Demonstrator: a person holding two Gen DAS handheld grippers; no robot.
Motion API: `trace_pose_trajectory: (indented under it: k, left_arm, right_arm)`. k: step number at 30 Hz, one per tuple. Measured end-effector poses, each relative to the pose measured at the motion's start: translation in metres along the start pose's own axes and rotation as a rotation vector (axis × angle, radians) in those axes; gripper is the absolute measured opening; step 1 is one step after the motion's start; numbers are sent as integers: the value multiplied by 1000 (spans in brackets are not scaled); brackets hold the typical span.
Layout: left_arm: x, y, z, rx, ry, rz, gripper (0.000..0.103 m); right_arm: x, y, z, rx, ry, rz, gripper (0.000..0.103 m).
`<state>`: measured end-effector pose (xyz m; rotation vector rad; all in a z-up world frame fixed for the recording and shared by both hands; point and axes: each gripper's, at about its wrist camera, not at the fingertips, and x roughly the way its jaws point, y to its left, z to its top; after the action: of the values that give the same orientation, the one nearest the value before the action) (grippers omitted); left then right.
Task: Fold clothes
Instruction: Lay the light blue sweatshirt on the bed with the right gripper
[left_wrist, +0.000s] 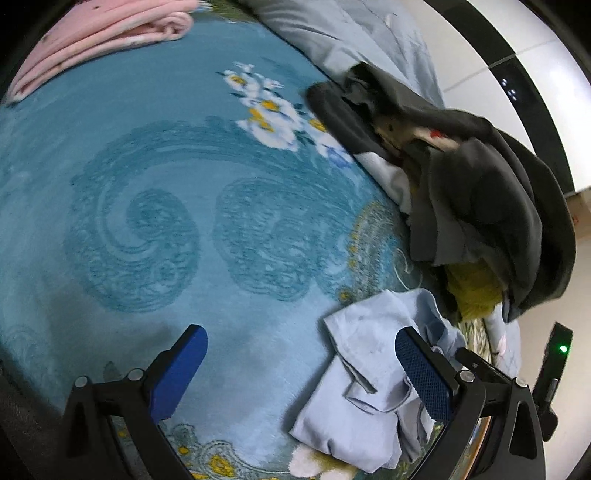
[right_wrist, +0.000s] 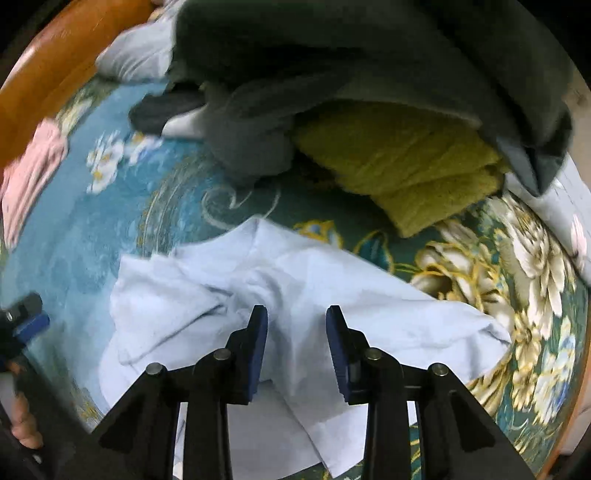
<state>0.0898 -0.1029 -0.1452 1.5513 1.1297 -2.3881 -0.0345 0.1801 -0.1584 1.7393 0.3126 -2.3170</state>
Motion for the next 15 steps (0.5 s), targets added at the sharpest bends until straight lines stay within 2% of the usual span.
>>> trace_pose_trajectory:
  k: [1,2,5,8,10,15]
  left_arm:
    - [2,-3,-1,10,7,7,103]
    - [4,-5,-2,18,14,12,103]
    - [10,-8,-3,24,37,3,103]
    - [12,-11,-3,32,40,-4,102]
    - [19,-18,-2,61,55,-8,102]
    - [41,-44,-4,172,97,-2,102]
  right_arm:
    - [5,5,-1,-29,14,-20,7]
    - [7,8,-1,-51,14,-41,2]
    - [-5,0,2,9,-53,-59,2]
    - [-40,-31,13,140,-196,-152,2]
    - [-54,-48,18,200,-246,-213,2]
    - [-49,-63,11,224,-201,-201,2]
